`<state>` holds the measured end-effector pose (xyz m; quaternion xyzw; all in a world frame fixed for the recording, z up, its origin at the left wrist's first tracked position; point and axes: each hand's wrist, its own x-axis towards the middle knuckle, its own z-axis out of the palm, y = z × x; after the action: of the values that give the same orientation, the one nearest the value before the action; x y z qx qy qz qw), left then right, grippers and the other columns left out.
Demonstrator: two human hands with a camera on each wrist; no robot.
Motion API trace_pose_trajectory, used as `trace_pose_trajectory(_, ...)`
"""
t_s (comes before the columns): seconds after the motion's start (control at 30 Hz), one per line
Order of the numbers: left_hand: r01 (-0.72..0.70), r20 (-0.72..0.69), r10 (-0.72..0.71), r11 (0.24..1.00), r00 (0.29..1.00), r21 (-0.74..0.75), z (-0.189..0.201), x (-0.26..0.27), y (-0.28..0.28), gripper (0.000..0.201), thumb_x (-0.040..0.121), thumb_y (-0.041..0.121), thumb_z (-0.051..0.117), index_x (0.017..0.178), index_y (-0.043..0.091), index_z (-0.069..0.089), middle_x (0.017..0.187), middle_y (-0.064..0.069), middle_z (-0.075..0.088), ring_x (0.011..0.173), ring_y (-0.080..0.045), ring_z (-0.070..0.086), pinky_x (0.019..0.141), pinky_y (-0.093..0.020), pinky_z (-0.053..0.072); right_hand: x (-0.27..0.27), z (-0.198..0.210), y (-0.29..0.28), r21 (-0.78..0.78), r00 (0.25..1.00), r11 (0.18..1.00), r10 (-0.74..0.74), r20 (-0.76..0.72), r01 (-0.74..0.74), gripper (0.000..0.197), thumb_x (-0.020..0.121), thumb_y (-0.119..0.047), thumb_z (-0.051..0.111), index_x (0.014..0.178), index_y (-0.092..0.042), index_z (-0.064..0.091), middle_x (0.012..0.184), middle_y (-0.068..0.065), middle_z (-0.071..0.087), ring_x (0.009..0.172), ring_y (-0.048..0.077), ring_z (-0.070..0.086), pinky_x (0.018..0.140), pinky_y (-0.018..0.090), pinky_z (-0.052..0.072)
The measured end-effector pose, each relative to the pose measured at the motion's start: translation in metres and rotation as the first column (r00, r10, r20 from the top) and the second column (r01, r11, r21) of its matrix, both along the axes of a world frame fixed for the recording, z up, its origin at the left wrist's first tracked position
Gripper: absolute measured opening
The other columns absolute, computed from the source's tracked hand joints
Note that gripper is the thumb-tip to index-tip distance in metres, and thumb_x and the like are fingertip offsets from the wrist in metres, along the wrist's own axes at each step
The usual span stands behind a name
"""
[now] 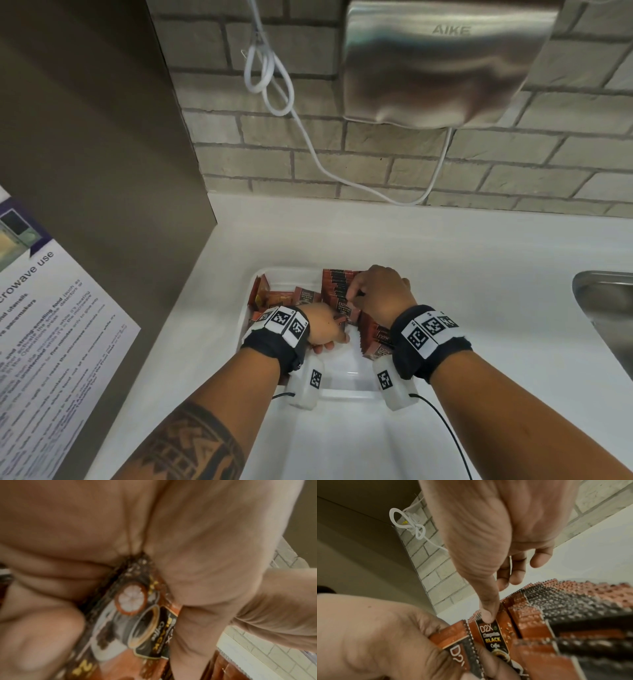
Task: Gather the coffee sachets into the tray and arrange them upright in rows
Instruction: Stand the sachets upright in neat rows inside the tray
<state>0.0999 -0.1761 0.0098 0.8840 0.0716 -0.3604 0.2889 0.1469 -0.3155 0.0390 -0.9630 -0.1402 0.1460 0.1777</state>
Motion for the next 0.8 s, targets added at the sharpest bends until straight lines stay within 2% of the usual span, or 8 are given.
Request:
trace_pose_trajectory(0.1, -0.021, -0.023, 0.021, 1.000, 1.000, -0.018, -0.003, 0.000, 0.003, 0.033, 0.096, 0.035, 0.063, 0.117, 0.009, 0.065, 0.082, -0.001, 0.068, 0.053, -0.014, 0.054, 0.046, -0.021, 0.042, 0.001, -0.002, -0.001, 0.012, 1.000, 1.000, -0.008, -0.011, 0.008, 0.016, 0.082, -0.023, 0.072, 0.072, -0.035, 0.068, 0.082, -0.019, 0.061, 0.099, 0.011, 0.059, 0.091, 0.036, 0.034)
trace_pose_trajectory(0.3, -0.062, -0.065, 0.058, 0.996, 0.996, -0.060, -0.003, -0.001, 0.006, 0.034, 0.096, 0.034, 0.064, 0.122, 0.012, 0.063, 0.090, -0.002, 0.071, 0.066, -0.017, 0.060, 0.048, -0.023, 0.044, 0.001, -0.001, -0.003, 0.023, 1.000, 1.000, 0.000, -0.012, 0.000, 0.014, 0.082, -0.024, 0.073, 0.075, -0.035, 0.069, 0.080, -0.020, 0.057, 0.094, 0.009, 0.055, 0.093, 0.036, 0.034)
trace_pose_trajectory(0.4, -0.074, -0.075, 0.068, 0.994, 0.995, -0.080, -0.001, -0.002, 0.009, 0.033, 0.095, 0.033, 0.064, 0.121, 0.012, 0.064, 0.090, -0.002, 0.072, 0.068, -0.018, 0.061, 0.050, -0.024, 0.045, 0.000, 0.002, -0.003, 0.038, 1.000, 0.999, -0.007, -0.004, 0.007, 0.013, 0.083, -0.024, 0.072, 0.076, -0.034, 0.070, 0.080, -0.020, 0.059, 0.093, 0.010, 0.056, 0.094, 0.036, 0.035)
trace_pose_trajectory(0.5, -0.131, -0.106, 0.115, 0.979, 0.988, -0.158, 0.001, -0.003, 0.014, 0.024, 0.096, 0.024, 0.064, 0.113, 0.007, 0.066, 0.088, -0.005, 0.071, 0.069, -0.018, 0.063, 0.054, -0.024, 0.049, 0.001, 0.004, -0.004, 0.080, 1.000, 0.996, -0.025, 0.013, 0.023, 0.015, 0.084, -0.023, 0.070, 0.074, -0.034, 0.070, 0.075, -0.020, 0.061, 0.089, 0.009, 0.058, 0.093, 0.037, 0.039)
trace_pose_trajectory(0.57, -0.199, -0.109, 0.176, 0.944, 0.978, -0.263, 0.004, -0.006, 0.019, 0.015, 0.096, 0.014, 0.063, 0.108, 0.007, 0.067, 0.087, -0.007, 0.068, 0.071, -0.017, 0.064, 0.054, -0.022, 0.053, 0.000, 0.007, -0.008, 0.151, 0.999, 0.988, -0.041, 0.025, 0.037, 0.014, 0.083, -0.024, 0.069, 0.074, -0.034, 0.070, 0.074, -0.019, 0.062, 0.086, 0.009, 0.058, 0.091, 0.036, 0.043)
trace_pose_trajectory(0.63, -0.271, -0.099, 0.253, 0.873, 0.962, -0.405, 0.005, -0.008, 0.027, 0.020, 0.094, 0.007, 0.066, 0.113, 0.003, 0.067, 0.091, -0.010, 0.067, 0.077, -0.018, 0.065, 0.060, -0.025, 0.057, -0.003, 0.011, -0.012, 0.255, 0.999, 0.967, -0.033, 0.017, 0.027, 0.012, 0.085, -0.025, 0.069, 0.077, -0.033, 0.071, 0.079, -0.017, 0.066, 0.085, 0.009, 0.061, 0.083, 0.028, 0.048)
trace_pose_trajectory(0.7, -0.328, -0.105, 0.328, 0.759, 0.939, -0.563, 0.007, -0.011, 0.033, 0.029, 0.091, 0.010, 0.072, 0.119, 0.002, 0.066, 0.095, -0.009, 0.068, 0.080, -0.017, 0.067, 0.066, -0.027, 0.058, -0.010, 0.018, -0.014, 0.355, 0.999, 0.935, 0.014, -0.037, 0.000, 0.001, 0.086, -0.030, 0.072, 0.086, -0.030, 0.073, 0.085, -0.013, 0.070, 0.083, 0.005, 0.064, 0.070, 0.018, 0.045)
trace_pose_trajectory(0.8, -0.337, -0.068, 0.400, 0.654, 0.914, -0.677, 0.012, -0.014, 0.037, 0.035, 0.085, 0.019, 0.081, 0.117, 0.008, 0.070, 0.093, -0.003, 0.071, 0.080, -0.012, 0.066, 0.062, -0.023, 0.056, -0.016, 0.024, -0.013, 0.446, 0.986, 0.895, 0.086, -0.144, -0.012, 0.012, 0.084, -0.031, 0.077, 0.094, -0.028, 0.072, 0.084, -0.010, 0.074, 0.078, 0.000, 0.067, 0.065, 0.013, 0.042)
